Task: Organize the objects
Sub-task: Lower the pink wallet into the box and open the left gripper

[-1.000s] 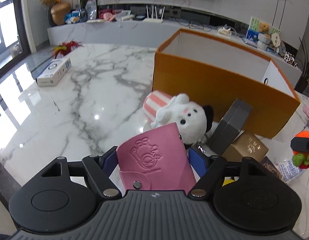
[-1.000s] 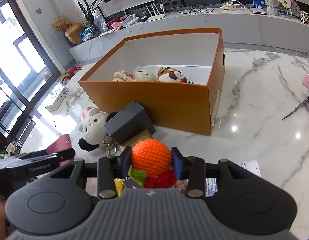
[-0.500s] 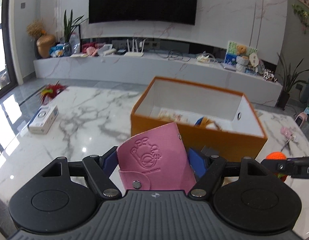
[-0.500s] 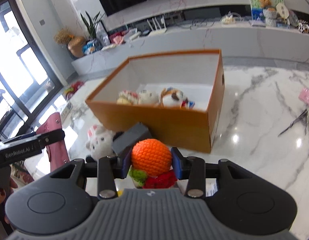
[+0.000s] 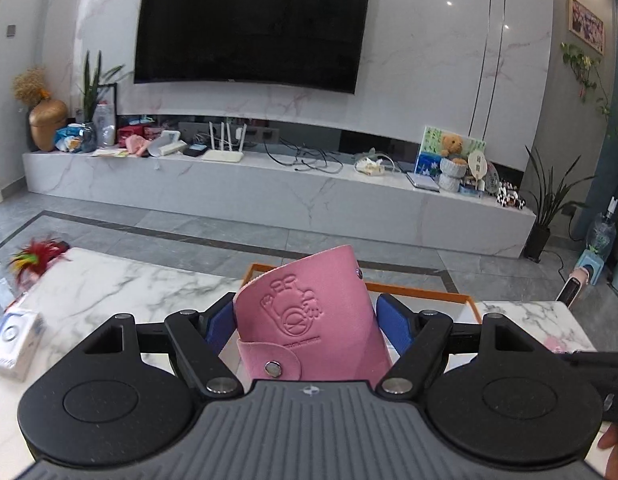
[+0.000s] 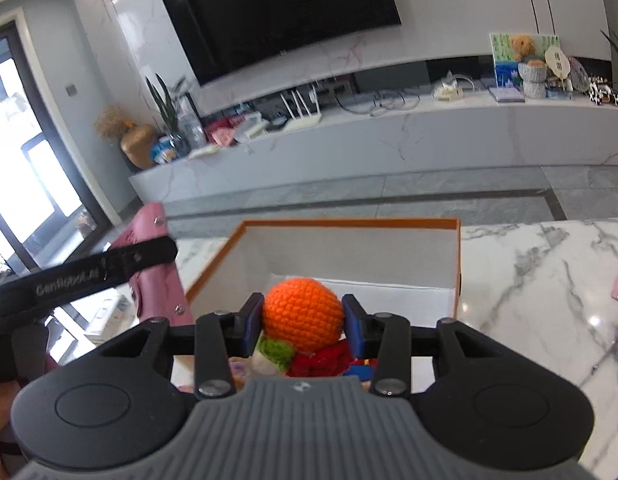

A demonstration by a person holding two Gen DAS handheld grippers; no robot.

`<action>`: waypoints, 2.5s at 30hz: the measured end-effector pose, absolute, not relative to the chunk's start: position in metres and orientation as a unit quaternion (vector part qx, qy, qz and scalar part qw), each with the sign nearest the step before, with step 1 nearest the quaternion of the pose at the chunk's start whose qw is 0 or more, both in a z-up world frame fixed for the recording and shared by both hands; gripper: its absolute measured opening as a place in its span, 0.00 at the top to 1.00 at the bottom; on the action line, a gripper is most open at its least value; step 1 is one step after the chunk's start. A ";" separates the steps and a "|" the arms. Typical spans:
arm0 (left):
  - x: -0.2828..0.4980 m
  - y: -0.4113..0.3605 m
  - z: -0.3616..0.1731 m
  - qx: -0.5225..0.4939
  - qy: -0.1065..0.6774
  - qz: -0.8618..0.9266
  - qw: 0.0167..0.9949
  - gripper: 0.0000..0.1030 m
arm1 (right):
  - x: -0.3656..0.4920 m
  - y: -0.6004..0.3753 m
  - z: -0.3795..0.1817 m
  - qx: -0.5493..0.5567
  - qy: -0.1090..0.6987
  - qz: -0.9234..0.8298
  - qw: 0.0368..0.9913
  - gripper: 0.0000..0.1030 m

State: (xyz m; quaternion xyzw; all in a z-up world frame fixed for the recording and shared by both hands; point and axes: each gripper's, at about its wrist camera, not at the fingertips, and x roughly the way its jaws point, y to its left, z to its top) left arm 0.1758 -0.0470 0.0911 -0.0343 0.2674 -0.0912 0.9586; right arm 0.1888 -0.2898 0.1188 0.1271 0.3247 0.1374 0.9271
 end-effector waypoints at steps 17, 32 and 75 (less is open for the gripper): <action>0.265 -0.074 0.018 -0.006 0.360 -0.096 0.928 0.15 | 0.257 -0.260 0.037 0.109 0.441 0.118 0.883 0.57; 0.278 -0.093 0.002 0.033 0.404 -0.085 0.910 0.15 | 0.261 -0.252 0.024 0.116 0.464 0.124 0.869 0.57; 0.273 -0.092 0.002 0.067 0.408 -0.052 0.909 0.26 | 0.256 -0.239 0.027 0.066 0.446 0.110 0.886 0.15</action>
